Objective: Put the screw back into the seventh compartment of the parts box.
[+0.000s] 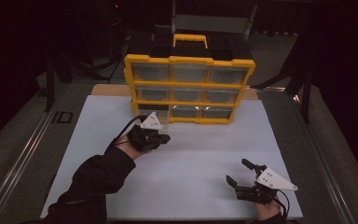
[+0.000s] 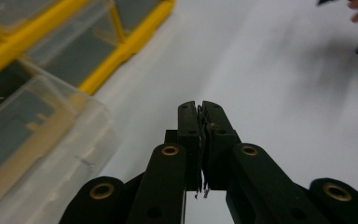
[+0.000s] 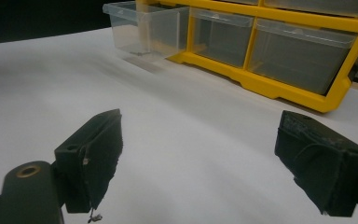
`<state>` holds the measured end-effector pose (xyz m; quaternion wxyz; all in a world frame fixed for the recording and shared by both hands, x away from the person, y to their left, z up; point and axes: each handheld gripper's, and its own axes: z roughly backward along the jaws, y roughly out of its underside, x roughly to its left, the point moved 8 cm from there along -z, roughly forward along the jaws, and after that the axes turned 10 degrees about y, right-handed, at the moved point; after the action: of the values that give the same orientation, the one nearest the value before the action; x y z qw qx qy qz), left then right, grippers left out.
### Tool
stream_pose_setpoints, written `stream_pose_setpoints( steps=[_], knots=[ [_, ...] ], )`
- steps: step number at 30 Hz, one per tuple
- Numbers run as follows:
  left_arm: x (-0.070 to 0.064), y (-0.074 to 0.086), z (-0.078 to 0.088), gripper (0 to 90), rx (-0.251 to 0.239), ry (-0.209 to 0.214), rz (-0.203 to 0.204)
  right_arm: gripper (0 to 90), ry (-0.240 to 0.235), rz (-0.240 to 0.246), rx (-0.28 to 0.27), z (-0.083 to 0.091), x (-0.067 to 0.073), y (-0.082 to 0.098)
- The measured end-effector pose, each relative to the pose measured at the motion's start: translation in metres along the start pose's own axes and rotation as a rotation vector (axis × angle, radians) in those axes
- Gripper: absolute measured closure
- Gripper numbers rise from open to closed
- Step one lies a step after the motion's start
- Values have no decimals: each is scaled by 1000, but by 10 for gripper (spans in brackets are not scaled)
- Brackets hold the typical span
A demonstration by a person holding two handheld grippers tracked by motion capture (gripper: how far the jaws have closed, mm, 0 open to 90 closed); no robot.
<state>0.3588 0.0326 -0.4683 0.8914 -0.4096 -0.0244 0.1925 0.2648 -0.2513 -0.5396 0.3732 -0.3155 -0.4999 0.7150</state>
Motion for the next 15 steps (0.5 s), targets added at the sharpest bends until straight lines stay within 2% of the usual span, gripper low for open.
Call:
stream_pose_setpoints(
  steps=[5,15],
  knots=[
    [16,-7,9,869,-30,-65,41,149,0,-2,2,0,0,0],
    [45,-16,20,869,-87,-147,116,149,-1,-2,1,0,0,0]
  ],
)
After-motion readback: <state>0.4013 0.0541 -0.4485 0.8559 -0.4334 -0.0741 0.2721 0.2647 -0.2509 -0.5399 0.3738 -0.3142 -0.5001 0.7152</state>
